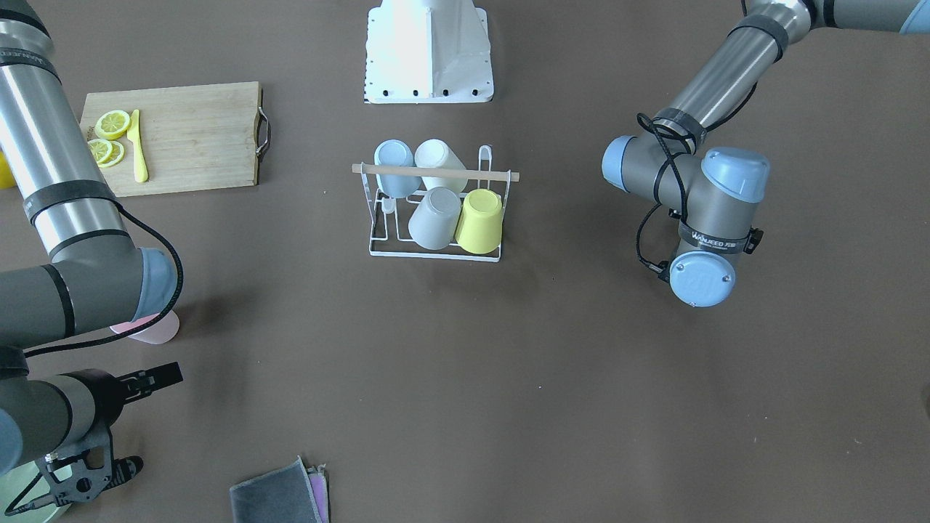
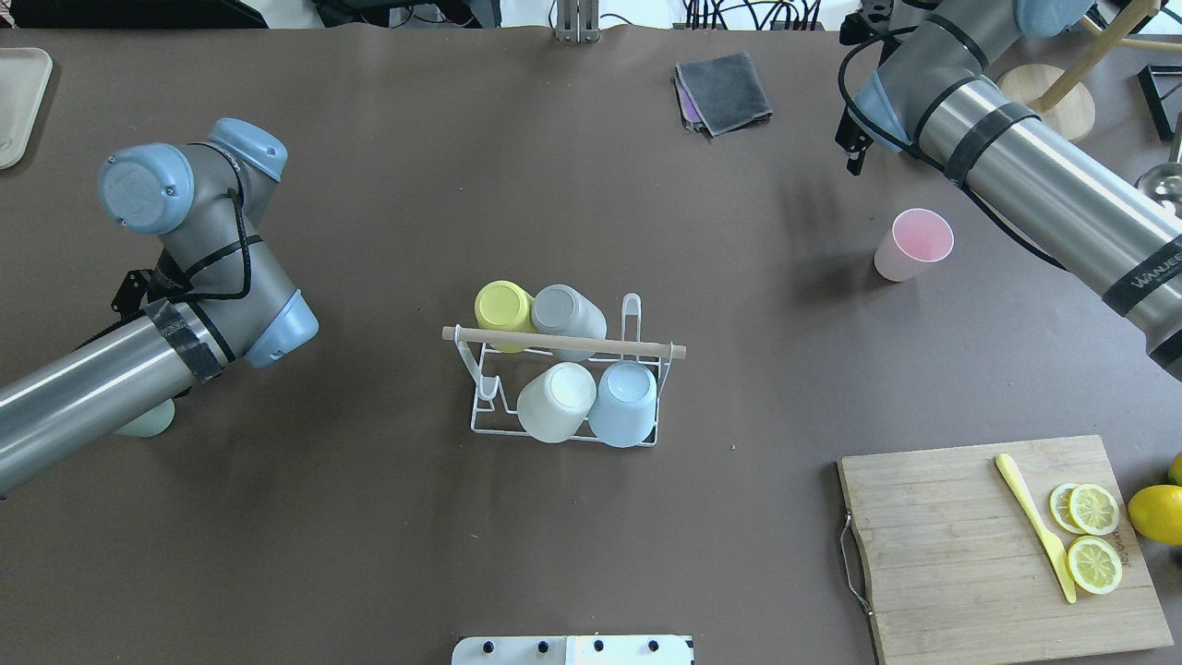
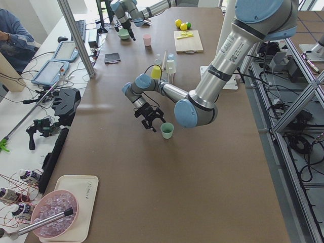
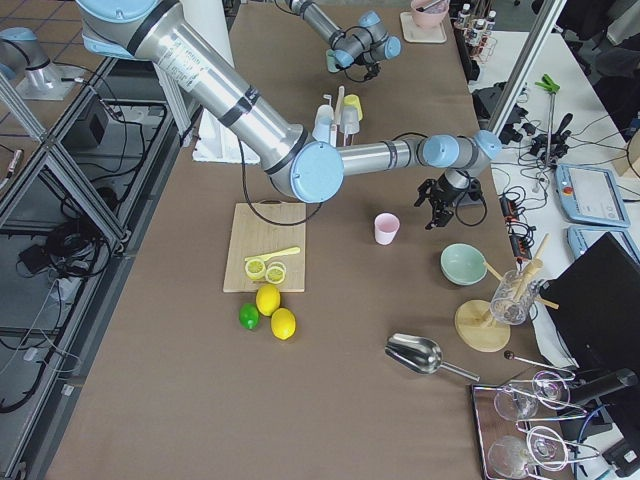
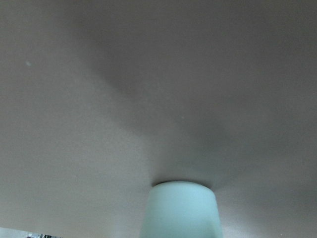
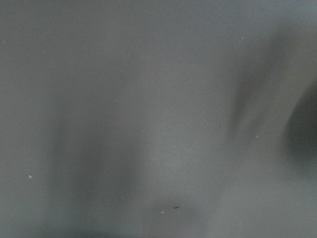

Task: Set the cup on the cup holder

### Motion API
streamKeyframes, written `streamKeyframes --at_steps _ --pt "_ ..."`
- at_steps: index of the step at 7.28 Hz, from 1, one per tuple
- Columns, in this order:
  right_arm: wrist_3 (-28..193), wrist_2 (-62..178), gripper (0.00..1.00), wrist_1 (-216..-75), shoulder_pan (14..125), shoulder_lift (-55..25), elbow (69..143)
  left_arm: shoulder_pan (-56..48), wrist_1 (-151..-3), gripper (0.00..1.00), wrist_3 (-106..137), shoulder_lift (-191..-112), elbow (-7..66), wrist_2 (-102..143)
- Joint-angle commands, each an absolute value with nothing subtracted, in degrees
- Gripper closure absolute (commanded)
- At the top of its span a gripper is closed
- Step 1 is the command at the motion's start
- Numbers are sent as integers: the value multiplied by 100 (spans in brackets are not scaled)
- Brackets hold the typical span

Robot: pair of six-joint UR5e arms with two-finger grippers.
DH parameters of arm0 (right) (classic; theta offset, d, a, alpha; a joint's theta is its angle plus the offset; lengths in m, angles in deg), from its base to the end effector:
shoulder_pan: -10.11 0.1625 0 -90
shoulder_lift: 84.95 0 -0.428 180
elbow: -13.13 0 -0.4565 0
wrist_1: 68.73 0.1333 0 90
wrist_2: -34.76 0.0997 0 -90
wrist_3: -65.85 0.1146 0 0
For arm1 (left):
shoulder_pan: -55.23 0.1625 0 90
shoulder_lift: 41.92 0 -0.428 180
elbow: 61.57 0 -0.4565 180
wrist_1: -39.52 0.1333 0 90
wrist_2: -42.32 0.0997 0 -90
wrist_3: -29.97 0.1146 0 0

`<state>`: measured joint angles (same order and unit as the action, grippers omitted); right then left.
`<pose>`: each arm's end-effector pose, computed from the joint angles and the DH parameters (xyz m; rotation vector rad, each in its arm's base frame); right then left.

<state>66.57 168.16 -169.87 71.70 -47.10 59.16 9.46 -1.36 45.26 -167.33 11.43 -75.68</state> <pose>-0.3731 -0.8044 0.4485 -0.2401 -0.7268 -0.4401 0.4419 -0.5679 0.5051 -0.6482 0.3413 0.8630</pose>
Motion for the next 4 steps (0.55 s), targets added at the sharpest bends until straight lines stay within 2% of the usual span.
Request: streamKeyframes --at_steps 1,4 --pt "6210 16739 0 -17610 7102 -4856 5699 1014 -4 2 4535 -16717 1138 -7519" --pt "5583 16371 0 -18343 6980 -4971 5603 1249 401 2 4544 -16629 1182 -7519"
